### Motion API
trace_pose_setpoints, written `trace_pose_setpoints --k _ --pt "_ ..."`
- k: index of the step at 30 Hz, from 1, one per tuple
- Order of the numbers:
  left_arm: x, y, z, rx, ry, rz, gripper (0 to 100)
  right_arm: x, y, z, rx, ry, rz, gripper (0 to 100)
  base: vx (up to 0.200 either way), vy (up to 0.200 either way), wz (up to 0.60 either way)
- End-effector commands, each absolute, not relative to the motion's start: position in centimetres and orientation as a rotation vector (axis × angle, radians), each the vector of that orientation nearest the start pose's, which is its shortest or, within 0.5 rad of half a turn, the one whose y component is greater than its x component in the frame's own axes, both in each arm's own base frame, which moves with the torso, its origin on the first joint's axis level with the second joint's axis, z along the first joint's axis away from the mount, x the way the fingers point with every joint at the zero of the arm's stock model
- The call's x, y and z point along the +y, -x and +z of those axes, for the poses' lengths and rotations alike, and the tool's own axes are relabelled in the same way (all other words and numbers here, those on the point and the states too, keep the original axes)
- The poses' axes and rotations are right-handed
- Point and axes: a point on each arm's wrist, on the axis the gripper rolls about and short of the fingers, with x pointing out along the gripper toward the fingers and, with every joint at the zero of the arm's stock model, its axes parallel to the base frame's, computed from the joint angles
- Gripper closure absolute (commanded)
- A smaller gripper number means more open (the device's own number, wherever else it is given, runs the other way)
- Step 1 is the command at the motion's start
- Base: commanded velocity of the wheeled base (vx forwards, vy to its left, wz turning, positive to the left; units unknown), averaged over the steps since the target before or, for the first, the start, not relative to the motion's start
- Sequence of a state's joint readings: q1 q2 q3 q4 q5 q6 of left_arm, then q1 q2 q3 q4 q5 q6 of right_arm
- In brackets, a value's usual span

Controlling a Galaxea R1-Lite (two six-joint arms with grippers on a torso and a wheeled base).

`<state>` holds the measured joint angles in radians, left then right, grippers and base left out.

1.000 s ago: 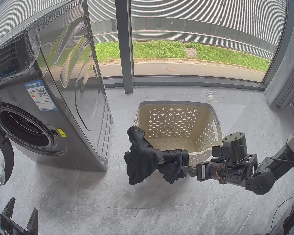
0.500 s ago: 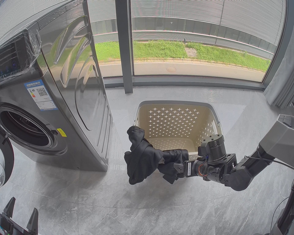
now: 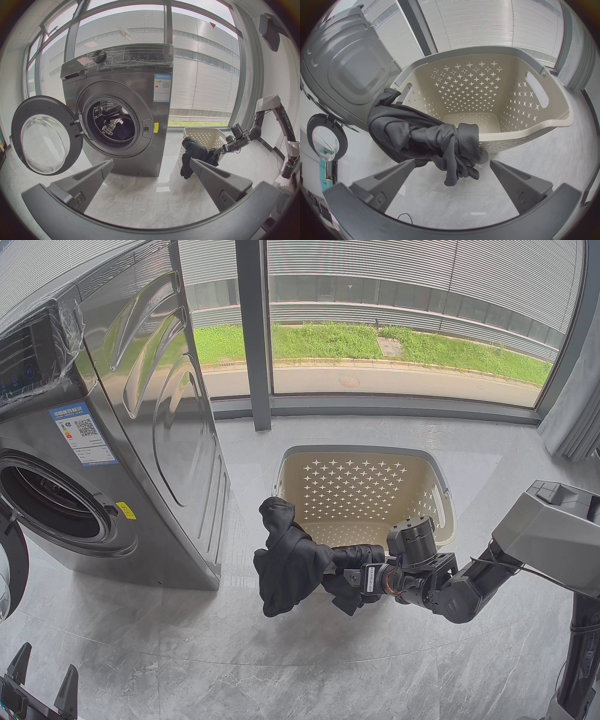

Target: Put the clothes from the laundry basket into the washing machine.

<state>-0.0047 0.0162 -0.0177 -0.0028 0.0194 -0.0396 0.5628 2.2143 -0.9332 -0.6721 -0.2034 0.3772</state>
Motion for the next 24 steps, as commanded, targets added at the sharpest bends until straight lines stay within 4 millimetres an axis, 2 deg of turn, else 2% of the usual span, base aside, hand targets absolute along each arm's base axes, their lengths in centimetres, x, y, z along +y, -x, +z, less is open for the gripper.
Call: trace_pose_setpoints --k 1,15,24 --pt "0.1 2.3 7.6 -0.002 0.04 0.015 0 20.8 -33.8 2.4 0.629 -0.145 0.224 0 0.0 0.0 0.0" --pt "0.1 2.3 7.6 -0.002 0.04 0.015 0 21.5 -36.8 1.5 0.577 -0.17 0.215 0 0.0 0.0 0.0" --pt "0.1 2.3 7.6 -0.002 0.04 0.015 0 21.9 -38.0 1.0 0.539 -0.186 0.218 0 0.0 0.0 0.0"
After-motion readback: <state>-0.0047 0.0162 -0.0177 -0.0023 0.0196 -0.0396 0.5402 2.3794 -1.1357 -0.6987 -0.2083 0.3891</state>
